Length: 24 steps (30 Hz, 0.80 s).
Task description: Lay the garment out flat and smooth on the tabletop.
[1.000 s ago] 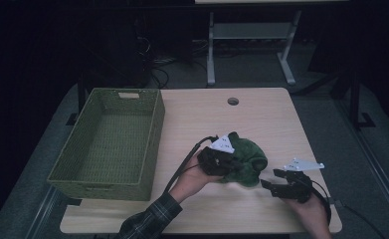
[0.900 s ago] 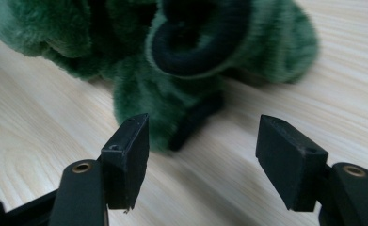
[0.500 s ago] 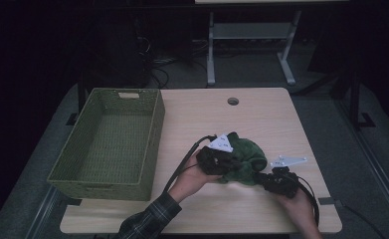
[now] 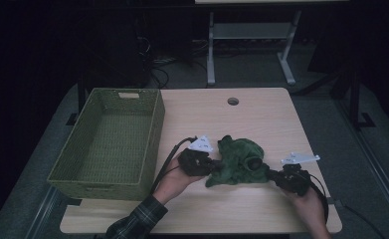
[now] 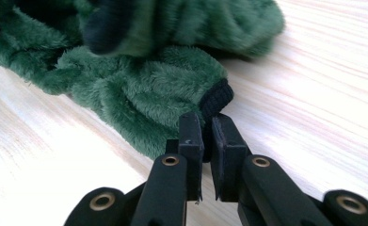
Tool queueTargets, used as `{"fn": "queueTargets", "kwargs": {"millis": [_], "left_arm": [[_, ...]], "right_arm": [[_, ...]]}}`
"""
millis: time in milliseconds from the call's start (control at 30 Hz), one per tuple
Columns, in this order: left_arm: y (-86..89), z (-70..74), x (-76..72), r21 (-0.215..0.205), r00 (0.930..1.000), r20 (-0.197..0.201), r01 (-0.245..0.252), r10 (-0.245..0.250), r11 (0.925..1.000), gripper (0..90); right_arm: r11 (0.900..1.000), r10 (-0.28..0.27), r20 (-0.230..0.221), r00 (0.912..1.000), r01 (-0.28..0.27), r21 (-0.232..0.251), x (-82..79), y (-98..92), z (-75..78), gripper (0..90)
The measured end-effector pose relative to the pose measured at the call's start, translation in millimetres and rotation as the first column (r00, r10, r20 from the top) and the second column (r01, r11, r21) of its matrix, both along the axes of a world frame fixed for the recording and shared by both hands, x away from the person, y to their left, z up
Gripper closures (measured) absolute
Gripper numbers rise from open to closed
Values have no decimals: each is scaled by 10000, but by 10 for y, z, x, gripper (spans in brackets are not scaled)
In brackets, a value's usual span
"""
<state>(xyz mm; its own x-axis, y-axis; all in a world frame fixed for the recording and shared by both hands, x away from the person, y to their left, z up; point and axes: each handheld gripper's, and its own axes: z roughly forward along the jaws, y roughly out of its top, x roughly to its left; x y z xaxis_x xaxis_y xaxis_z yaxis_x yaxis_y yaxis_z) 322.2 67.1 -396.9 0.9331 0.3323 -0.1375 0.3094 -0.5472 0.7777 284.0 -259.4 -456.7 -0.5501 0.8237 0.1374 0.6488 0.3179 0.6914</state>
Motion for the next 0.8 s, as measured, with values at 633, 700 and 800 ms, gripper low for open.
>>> {"fn": "queueTargets", "kwargs": {"millis": [633, 700, 800], "left_arm": [[398, -35, -56, -222, 9930, -109, -1176, 1174, 9928, 552], [370, 28, -66, -423, 9951, 26, -991, 993, 9942, 536], [280, 91, -82, -650, 9973, 60, -729, 734, 9952, 533]], "right_arm": [[9999, -96, -11, 10000, 96, -123, -36, -93, 14, 840], [9998, -110, -90, 9999, 109, -144, -41, -79, 16, 840], [9998, -85, -95, 9999, 84, -164, -40, -68, 13, 840]]}}
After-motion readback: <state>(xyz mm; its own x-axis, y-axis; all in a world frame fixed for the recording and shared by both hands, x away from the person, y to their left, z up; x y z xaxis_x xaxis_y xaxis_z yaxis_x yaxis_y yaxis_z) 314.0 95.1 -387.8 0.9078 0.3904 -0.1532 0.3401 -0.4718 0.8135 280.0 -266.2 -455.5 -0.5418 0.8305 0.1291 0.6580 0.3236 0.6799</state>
